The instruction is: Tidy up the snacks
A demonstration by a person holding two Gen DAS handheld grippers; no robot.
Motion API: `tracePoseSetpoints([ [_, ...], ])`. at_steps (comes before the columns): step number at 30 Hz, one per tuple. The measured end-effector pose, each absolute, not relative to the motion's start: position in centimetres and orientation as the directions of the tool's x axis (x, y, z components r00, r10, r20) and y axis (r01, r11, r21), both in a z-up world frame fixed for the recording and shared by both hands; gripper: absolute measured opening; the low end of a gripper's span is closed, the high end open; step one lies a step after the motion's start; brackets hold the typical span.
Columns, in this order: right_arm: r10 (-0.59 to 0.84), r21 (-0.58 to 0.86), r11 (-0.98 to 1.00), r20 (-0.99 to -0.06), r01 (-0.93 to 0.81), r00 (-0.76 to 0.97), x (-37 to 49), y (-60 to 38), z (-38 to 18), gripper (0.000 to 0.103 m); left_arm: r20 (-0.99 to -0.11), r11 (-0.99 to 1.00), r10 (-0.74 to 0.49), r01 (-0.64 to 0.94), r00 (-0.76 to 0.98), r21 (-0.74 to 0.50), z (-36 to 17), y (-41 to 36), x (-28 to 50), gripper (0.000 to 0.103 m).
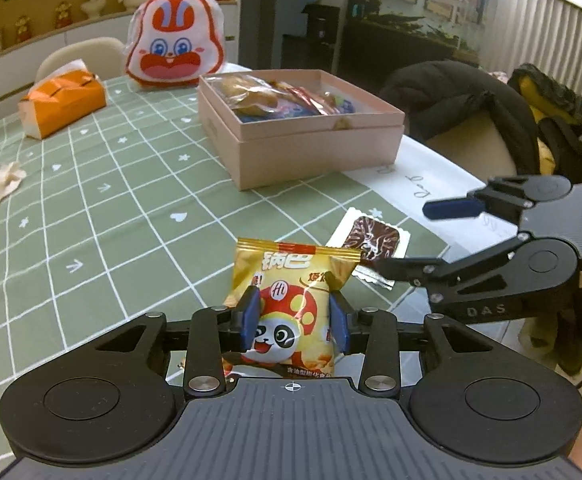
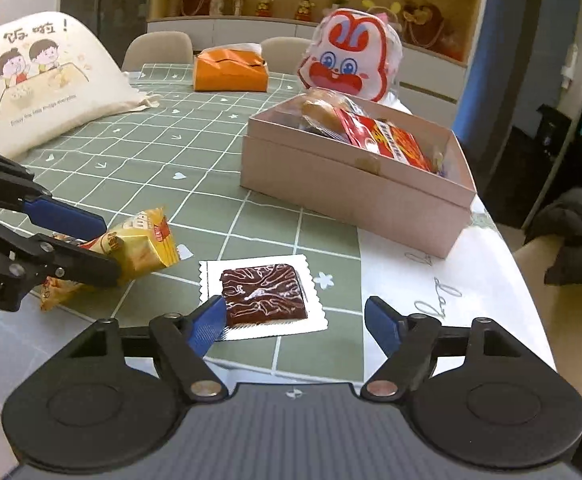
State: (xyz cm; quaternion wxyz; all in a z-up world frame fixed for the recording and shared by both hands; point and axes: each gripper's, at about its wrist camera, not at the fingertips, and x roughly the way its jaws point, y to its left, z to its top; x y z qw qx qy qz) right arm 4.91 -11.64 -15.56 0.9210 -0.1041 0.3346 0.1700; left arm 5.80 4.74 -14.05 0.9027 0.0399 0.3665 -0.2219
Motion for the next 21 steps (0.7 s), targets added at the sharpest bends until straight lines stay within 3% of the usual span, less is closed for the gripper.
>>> tracePoseSetpoints([
  [6,0.304,-0.022,0.909,-0.647,-0.416,0.7,5.4,-11.3,-15.4,0.075,-0.673,0.895,-0.401,0.424,0.622,-0.142,-14.2,5.5,6.1,0.043],
  [11,0.332,0.0,0.896,-0.664,-0.445,0.67,6.5,-10.2,-16.2,0.07,-0.672,0.895,-0.376,0.438,0.638,-0.085,-14.3,4.6,5.6,0.044],
  [14,0.344,0.027,0.897,-0.669,-0.441,0.659,7.0,-10.7,-16.1,0.063,-0.667,0.893,-0.356,0.448,0.655,-0.036,-14.5,4.1,5.1,0.044],
  [16,0.359,0.052,0.896,-0.668,-0.441,0.651,7.0,-11.2,-15.8,0.048,-0.665,0.892,-0.353,0.452,0.659,-0.026,-14.5,4.0,5.0,0.043],
  [21,0.344,0.055,0.907,-0.669,-0.418,0.658,6.5,-12.5,-15.3,0.048,-0.661,0.891,-0.355,0.453,0.661,-0.025,-14.4,4.0,5.0,0.041],
])
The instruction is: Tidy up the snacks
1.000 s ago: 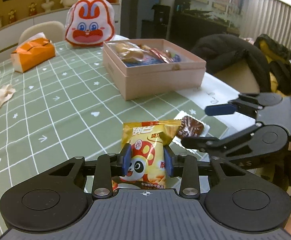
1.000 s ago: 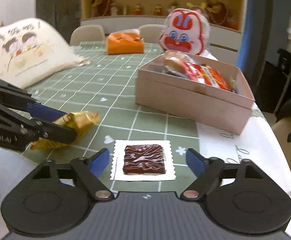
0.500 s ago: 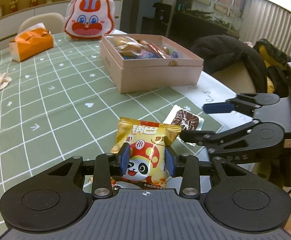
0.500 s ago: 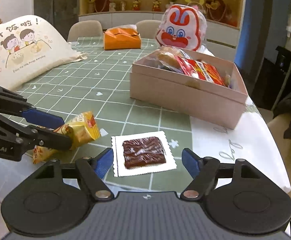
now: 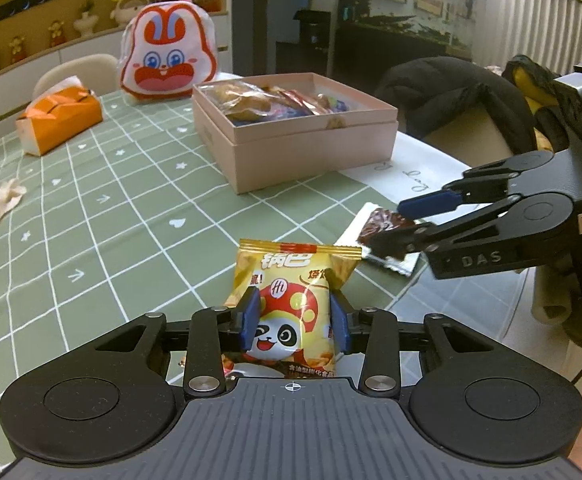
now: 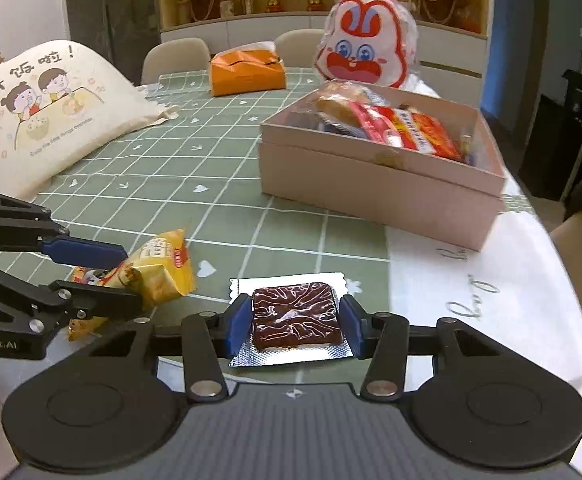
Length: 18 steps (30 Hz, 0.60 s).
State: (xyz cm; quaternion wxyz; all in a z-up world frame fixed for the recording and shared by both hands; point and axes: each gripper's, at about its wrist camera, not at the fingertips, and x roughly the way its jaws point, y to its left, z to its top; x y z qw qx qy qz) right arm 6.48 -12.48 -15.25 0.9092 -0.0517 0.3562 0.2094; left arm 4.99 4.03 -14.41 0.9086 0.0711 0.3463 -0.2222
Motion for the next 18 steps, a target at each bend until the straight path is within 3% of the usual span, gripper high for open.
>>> tracePoseSetpoints([
  [6,0.332,0.049,0.916,-0.647,-0.398,0.686,5.7,-13.6,-14.5,0.048,-0.654,0.891,-0.364,0.452,0.663,-0.038,-14.1,4.2,5.0,0.033],
  [11,0.332,0.05,0.921,-0.616,-0.385,0.714,4.9,-14.5,-13.2,0.048,-0.598,0.891,-0.398,0.448,0.696,-0.072,-13.3,4.7,4.5,0.02],
  [18,0.336,0.064,0.93,-0.555,-0.363,0.761,3.7,-16.5,-10.7,0.048,-0.51,0.876,-0.458,0.466,0.728,-0.123,-11.1,5.0,4.0,0.012],
])
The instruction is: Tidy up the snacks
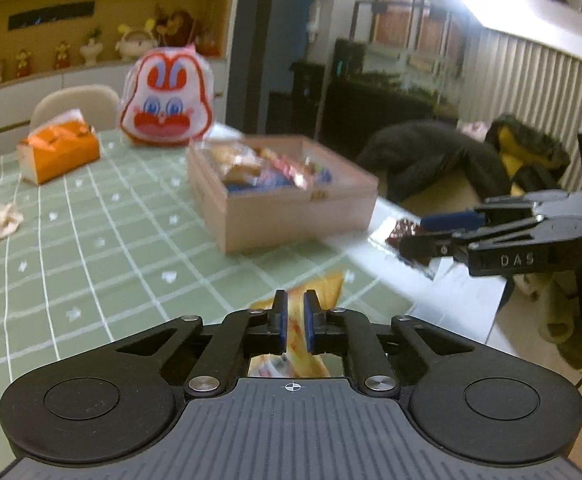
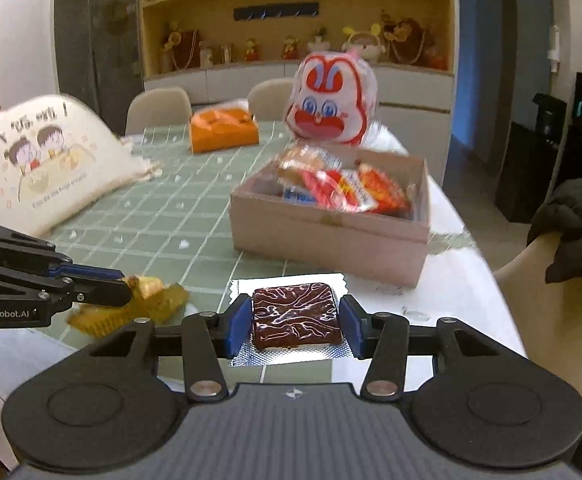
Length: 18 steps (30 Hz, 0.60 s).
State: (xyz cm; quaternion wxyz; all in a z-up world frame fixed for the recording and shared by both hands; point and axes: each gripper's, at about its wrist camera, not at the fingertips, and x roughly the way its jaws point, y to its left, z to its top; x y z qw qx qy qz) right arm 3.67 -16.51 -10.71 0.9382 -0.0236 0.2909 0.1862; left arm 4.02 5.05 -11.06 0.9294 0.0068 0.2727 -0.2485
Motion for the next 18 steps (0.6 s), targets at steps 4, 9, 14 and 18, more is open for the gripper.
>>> tracePoseSetpoints([
  [4,0.344,0.069,0.929,-0.517,-0.362,0.784,3.4,-17.5,-9.3,0.048,-0.468,0.869,-0.472,0.484,0.747,-0.105,-9.5,4.8,3.9,0.012],
  [9,0.327,0.044,0.932,-0.526,-0.359,0.785,3.4,-17.4,-10.1,0.048,-0.538,0.919,-0.362,0.39,0.762,-0.065,-10.1,5.0,4.9,0.012],
  [14,0.299,0.035,0.936,-0.601,-0.349,0.741,3.9,-16.0,-13.2,0.05,-0.596,0.927,-0.362,0.342,0.717,-0.152,-11.3,6.9,5.8,0.013],
  [18,0.334,0.048,0.922,-0.602,-0.385,0.725,3.6,-14.4,-13.7,0.062,-0.587,0.911,-0.413,0.333,0.697,-0.245,-12.1,8.8,6.7,0.013],
])
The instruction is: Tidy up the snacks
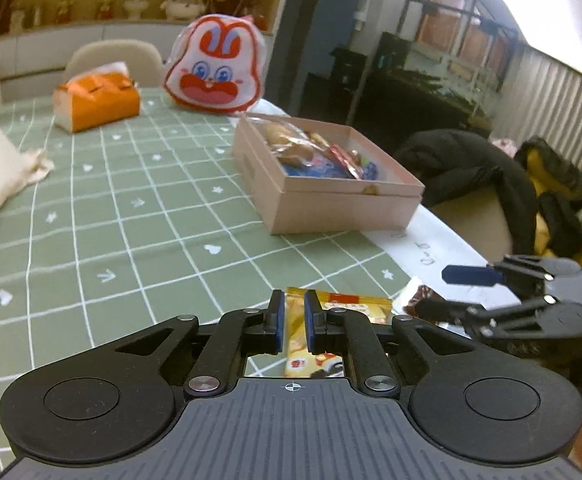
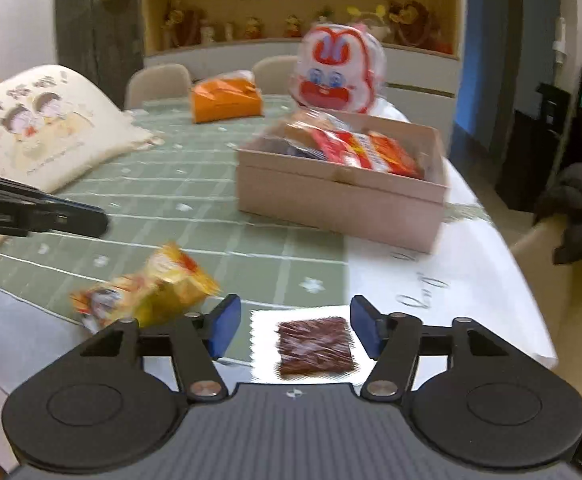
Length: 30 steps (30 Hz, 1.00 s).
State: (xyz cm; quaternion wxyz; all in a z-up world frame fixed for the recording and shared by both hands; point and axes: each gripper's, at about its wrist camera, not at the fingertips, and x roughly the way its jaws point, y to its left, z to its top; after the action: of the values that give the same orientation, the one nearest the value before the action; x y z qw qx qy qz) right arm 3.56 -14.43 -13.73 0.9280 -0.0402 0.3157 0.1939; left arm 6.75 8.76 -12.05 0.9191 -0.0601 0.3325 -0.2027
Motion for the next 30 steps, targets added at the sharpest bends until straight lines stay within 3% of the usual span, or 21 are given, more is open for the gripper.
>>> tracePoseSetpoints([
  [5,0.432,0.091,0.882,-0.547,-0.463,0.716,2.5,-11.8,-12.6,0.062,-0.598,0.865,-0.501,0.353,0.626,-0.357,-13.4,9.7,7.8,0.013],
  [7,0.45,0.093,0.869,-0.555,-0.485,0.7,2.6,-10.7,-12.8,0.062,-0.612,0.855,-0.519,0.343,0.597,-0.39,-13.8,9.8,8.1,0.013],
  [10,0.431,0.063,0.87,-0.58,-0.489,0.691,2.7,-9.9,-13.7,0.062,-0.701,0.886,-0.463,0.27,0.542,-0.377,-14.6,9.7,9.2,0.013],
  [14,0.423,0.079,0.877,-0.591,-0.473,0.687,2.6,-10.4,-14.2,0.062,-0.705,0.854,-0.52,0.317,0.481,-0.413,-15.8,9.4,9.8,0.013],
  [18,0.401,0.049,0.884,-0.592,-0.465,0.7,2.0,-10.6,-14.5,0.062,-0.608,0.754,-0.655,0.338,0.449,-0.563,-15.2,10.3,10.3,0.012],
  [20,0.392,0.034,0.888,-0.579,-0.46,0.715,1.8,-10.9,-14.4,0.062,-0.579,0.737,-0.673,0.347,0.46,-0.58,-14.6,10.8,10.3,0.012],
  [25,0.4,0.049,0.886,-0.582,-0.46,0.708,1.9,-11.2,-14.6,0.062,-0.601,0.752,-0.656,0.333,0.456,-0.569,-14.7,10.6,10.3,0.012],
  [30,0.403,0.055,0.885,-0.584,-0.462,0.704,1.9,-11.2,-14.8,0.062,-0.565,0.704,-0.698,0.276,0.439,-0.655,-15.5,12.5,11.1,0.013],
])
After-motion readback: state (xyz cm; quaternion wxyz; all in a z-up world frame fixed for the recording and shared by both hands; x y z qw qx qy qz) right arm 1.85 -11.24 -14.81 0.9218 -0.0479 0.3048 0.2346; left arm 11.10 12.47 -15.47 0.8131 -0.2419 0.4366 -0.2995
